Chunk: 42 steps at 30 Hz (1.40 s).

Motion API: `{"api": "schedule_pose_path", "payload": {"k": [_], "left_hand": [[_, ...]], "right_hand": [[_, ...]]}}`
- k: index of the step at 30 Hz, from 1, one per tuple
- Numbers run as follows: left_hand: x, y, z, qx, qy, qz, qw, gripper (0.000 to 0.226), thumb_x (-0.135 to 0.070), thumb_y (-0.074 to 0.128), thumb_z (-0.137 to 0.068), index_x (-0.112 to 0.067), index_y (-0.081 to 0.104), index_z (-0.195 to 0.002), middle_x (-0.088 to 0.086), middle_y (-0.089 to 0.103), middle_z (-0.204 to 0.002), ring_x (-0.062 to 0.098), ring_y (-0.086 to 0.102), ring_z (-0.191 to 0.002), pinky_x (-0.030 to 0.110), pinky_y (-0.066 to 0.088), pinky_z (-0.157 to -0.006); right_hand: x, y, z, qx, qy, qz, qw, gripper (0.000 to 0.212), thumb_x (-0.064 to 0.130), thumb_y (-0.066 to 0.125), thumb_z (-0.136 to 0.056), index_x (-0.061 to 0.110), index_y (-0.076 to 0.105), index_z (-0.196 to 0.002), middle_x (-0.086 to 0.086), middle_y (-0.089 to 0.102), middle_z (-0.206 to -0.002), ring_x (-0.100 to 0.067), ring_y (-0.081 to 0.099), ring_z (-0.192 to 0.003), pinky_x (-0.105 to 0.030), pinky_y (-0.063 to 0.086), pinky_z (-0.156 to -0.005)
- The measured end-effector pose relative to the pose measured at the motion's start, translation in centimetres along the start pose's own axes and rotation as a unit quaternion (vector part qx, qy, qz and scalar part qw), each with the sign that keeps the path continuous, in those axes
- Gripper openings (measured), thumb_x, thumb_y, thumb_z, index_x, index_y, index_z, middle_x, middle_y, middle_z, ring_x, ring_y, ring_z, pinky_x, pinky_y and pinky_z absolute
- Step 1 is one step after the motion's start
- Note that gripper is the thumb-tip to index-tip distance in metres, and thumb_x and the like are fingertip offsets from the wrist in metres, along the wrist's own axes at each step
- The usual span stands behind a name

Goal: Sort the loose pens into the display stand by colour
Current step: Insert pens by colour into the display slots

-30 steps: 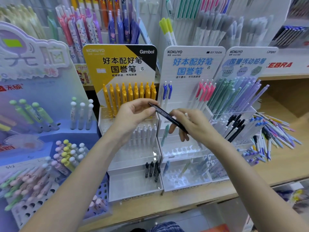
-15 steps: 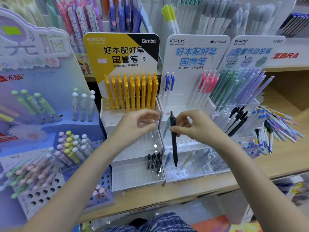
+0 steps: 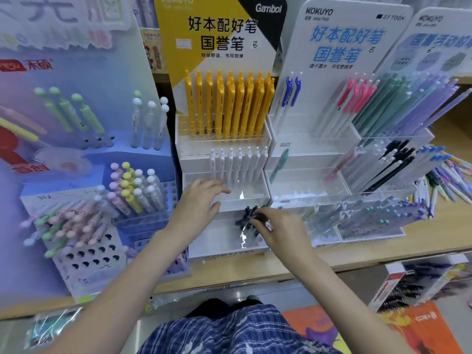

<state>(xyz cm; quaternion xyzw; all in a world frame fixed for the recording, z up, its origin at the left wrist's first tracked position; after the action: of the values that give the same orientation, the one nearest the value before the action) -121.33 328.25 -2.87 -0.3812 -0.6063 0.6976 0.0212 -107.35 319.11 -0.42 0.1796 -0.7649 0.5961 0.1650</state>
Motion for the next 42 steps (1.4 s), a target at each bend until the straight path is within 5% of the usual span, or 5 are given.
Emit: {"api": "schedule_pose_path", "payload": {"k": [27, 32, 36, 39, 42], "left_hand": [[0.7, -0.1, 0.0, -0.003, 0.017, 0.021, 1.0, 0.034, -0.013, 0.053, -0.091, -0.025, 0.059, -0.122, -0.009, 0.046, -0.139, 0.018, 0.038, -0.123, 0.032, 0.025, -0.101], [0.5, -0.6, 0.0, 0.02, 0.03, 0.01, 0.999, 0.032, -0.017, 0.05, -0.094, -0.023, 0.057, -0.124, -0.007, 0.048, -0.138, 0.017, 0.038, -0.123, 0.027, 0.025, -0.1], [-1.9, -1.4, 0.8, 0.058, 0.032, 0.214, 0.974, 0.024, -0.023, 0.049, -0.095, -0.029, 0.06, -0.116, -0.009, 0.062, -0.117, 0.006, 0.055, -0.111, 0.018, 0.037, -0.094], [-3.8, -1.0, 1.6, 0.134, 0.018, 0.38, 0.915, 0.022, -0.016, 0.063, -0.087, -0.033, 0.061, -0.1, -0.006, 0.067, -0.1, 0.007, 0.066, -0.087, 0.029, 0.052, -0.088], [-3.0, -2.1, 1.4, 0.08, -0.003, 0.375, 0.924, 0.02, -0.01, 0.068, -0.082, -0.028, 0.064, -0.091, -0.002, 0.068, -0.087, 0.007, 0.064, -0.077, 0.028, 0.054, -0.08]], "right_hand": [[0.5, 6.1, -2.3, 0.122, 0.156, 0.174, 0.965, 0.022, 0.022, 0.043, -0.096, 0.008, 0.06, -0.1, -0.012, 0.066, -0.092, -0.031, 0.062, -0.089, -0.029, 0.034, -0.062], [1.6, 0.8, -2.5, -0.022, 0.183, -0.158, 0.97, 0.031, 0.035, 0.051, -0.095, 0.007, 0.063, -0.101, -0.003, 0.067, -0.066, -0.007, 0.051, -0.049, -0.024, 0.041, -0.051], [1.3, -4.6, -3.8, -0.21, 0.232, -0.54, 0.782, 0.043, 0.032, 0.033, -0.101, 0.006, 0.061, -0.081, -0.003, 0.054, -0.058, -0.008, 0.034, -0.039, -0.018, 0.025, -0.04], [1.8, -4.7, -5.0, -0.233, 0.232, -0.626, 0.707, 0.035, 0.028, 0.039, -0.101, 0.007, 0.059, -0.081, 0.002, 0.047, -0.062, -0.007, 0.035, -0.049, -0.018, 0.028, -0.048], [2.4, -4.6, -5.4, -0.193, 0.229, -0.601, 0.741, 0.023, 0.015, 0.038, -0.1, 0.011, 0.058, -0.089, 0.005, 0.05, -0.075, -0.004, 0.045, -0.063, -0.017, 0.039, -0.061]]}}
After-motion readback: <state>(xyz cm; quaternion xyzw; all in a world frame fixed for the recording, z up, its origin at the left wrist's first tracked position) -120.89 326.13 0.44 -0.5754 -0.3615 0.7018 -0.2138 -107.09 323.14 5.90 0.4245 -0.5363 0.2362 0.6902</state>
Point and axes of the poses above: each hand's wrist, its own z-axis away from the middle knuckle, its own y-axis out of the palm, x = y × z, the point moved 5 cm from there along -z, towards the middle knuckle
